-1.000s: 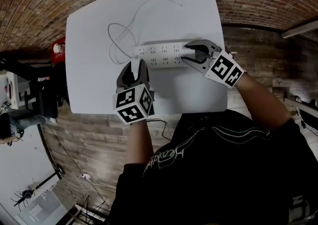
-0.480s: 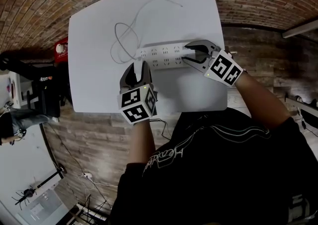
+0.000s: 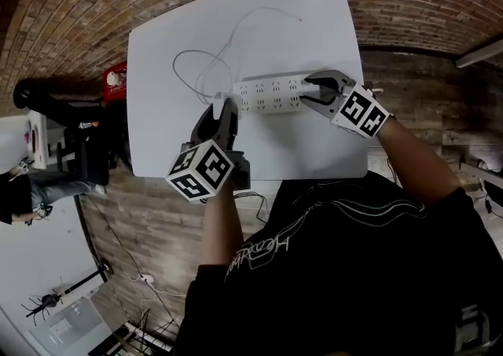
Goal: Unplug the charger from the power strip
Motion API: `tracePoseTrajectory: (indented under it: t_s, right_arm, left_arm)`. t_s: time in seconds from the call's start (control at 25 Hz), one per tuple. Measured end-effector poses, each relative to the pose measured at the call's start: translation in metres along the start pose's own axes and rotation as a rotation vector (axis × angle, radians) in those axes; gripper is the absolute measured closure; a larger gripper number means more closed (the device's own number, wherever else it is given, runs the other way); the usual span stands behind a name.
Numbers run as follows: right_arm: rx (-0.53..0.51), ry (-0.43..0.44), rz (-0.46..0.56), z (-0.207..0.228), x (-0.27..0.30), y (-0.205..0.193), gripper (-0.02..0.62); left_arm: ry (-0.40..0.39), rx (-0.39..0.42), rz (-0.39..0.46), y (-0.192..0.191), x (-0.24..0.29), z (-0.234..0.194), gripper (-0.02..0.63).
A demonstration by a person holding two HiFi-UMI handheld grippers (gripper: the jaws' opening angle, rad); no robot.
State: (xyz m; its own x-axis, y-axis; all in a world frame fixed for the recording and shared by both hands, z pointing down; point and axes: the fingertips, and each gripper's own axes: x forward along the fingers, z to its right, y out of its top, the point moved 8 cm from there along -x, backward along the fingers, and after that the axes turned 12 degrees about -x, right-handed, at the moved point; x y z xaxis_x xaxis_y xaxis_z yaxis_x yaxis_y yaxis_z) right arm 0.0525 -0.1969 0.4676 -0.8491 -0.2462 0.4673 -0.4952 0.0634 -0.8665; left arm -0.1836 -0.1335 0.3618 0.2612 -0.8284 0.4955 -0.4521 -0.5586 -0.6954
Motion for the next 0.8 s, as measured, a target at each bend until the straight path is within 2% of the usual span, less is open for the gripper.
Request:
tracePoseTrajectory:
  t_s: [0.16, 0.2, 0.24, 0.36, 0.56, 0.68, 0.8]
  right_arm:
    - [0.030, -0.003, -0.024, 0.004, 0.003, 0.001, 0.454]
    - [0.046, -0.017, -0.027, 0.006, 0.002, 0.004, 0.484]
    - [0.070, -0.041, -0.021, 0.009, -0.002, 0.007, 0.542]
    - [0.189, -0.115, 0.056, 0.017, -0.022, 0.022, 0.560]
    - [0.420, -0.137, 0.240, 0.010, -0.056, 0.074, 0.579]
    - [0.511, -0.111, 0.308, -0.010, -0.066, 0.110, 0.591]
    - [0.528, -0.079, 0.328, -0.036, -0.071, 0.143, 0.592]
  left_arm:
    - [-0.077, -0.044, -0.047, -0.001, -0.003, 0.008, 0.471]
    - [-0.100, -0.055, -0.057, 0.000, -0.003, 0.009, 0.471]
    - [-0.123, -0.064, -0.066, 0.001, -0.004, 0.011, 0.471]
    - [-0.178, -0.095, -0.088, 0.003, -0.011, 0.014, 0.471]
    - [-0.252, -0.123, -0.114, 0.016, -0.034, 0.011, 0.471]
    - [-0.281, -0.118, -0.126, 0.020, -0.053, 0.007, 0.471]
    - [-0.299, -0.109, -0.135, 0.021, -0.072, 0.002, 0.471]
